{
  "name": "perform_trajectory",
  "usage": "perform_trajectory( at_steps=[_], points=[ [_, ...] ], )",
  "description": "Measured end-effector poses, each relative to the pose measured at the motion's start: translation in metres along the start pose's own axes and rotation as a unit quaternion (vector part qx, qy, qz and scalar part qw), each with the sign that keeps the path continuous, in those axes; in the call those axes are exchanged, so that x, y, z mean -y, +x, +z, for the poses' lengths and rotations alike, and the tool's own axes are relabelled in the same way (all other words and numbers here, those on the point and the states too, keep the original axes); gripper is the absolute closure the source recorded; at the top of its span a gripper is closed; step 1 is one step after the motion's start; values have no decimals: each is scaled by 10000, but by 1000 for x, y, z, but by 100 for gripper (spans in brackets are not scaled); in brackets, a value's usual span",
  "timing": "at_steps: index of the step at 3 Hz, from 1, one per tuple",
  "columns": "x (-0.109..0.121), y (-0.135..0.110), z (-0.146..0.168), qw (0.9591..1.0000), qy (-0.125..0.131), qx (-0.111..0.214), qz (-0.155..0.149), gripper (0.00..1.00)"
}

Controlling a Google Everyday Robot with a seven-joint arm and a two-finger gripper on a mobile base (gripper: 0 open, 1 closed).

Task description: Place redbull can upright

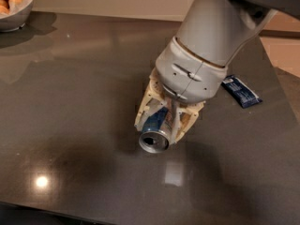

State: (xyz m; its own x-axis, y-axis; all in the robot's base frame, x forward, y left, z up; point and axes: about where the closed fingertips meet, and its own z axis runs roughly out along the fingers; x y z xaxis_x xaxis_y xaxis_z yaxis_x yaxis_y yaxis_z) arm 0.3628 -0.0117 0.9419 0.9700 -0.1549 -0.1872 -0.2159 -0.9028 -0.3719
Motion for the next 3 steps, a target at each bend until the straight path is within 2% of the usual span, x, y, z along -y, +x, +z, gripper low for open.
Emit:
perform_trajectory(
  at_steps=[1,2,3],
  points=[
    [0,0,0,10000,1,-1,0,100],
    [4,0,-5,9998,137,-100,37,100],
    [11,-1,-19,9980,352,-425,318,100]
  ],
)
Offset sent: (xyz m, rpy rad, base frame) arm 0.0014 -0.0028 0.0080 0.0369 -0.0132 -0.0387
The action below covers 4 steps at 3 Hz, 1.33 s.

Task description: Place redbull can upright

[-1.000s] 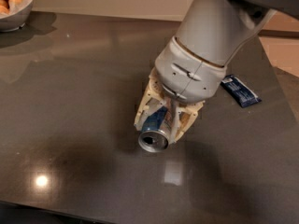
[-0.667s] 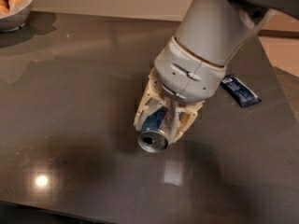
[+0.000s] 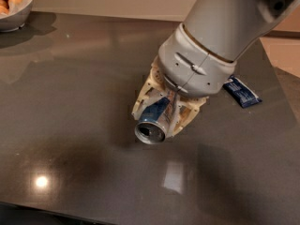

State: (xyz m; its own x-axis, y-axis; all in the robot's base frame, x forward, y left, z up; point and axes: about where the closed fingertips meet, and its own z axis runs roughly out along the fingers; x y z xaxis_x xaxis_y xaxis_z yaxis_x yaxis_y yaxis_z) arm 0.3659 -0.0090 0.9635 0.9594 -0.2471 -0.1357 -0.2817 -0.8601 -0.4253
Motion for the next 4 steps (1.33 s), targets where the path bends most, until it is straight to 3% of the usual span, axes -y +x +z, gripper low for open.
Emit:
perform_trajectory(
  at_steps=[1,2,3,4],
  points=[
    [13,-1,-11,9990,203,-227,324,100],
    [10,2,-14,9941,563,-267,893,100],
    [-9,7,-11,9797,1208,-248,1581,100],
    [-28,17,-7,9475,2041,-259,2447,100]
  ],
)
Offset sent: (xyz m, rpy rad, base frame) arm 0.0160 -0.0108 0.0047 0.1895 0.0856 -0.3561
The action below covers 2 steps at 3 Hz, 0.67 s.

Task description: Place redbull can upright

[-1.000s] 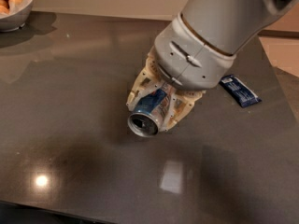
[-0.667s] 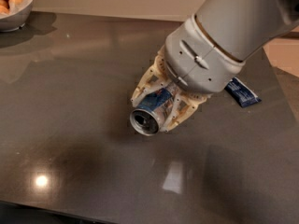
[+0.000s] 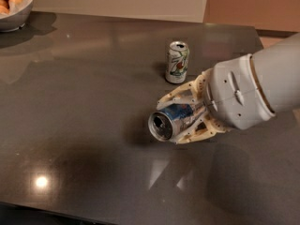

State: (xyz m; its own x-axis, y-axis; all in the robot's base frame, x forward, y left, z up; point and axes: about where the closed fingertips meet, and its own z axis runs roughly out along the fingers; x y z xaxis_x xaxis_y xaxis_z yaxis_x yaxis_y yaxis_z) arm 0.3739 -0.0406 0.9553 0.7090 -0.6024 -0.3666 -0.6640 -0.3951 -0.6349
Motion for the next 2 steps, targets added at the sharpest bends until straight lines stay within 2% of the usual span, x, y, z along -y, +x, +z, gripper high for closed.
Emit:
perform_trajectory(
  at_steps=[1,2],
  points=[
    [1,13,1,9955,590,98,734,100],
    [1,13,1,9956,585,96,729,100]
  ],
)
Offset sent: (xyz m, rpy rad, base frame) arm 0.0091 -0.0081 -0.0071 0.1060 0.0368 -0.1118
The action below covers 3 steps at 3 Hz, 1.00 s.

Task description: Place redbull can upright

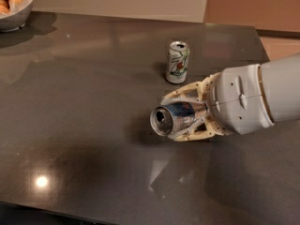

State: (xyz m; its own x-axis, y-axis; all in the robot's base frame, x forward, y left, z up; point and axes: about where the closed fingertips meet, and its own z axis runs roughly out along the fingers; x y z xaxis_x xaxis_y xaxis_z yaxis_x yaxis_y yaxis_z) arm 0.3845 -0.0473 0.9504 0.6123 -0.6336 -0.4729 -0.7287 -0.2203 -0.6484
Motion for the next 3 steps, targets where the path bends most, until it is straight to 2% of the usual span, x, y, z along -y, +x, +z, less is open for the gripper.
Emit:
perform_trajectory(
  at_steps=[1,2,3],
  points=[
    [3,-1,0,10000,-33,55,57,100],
    [17,1,-1,9993,-29,227,288,100],
    [37,5,-1,9969,97,412,669,100]
  ],
)
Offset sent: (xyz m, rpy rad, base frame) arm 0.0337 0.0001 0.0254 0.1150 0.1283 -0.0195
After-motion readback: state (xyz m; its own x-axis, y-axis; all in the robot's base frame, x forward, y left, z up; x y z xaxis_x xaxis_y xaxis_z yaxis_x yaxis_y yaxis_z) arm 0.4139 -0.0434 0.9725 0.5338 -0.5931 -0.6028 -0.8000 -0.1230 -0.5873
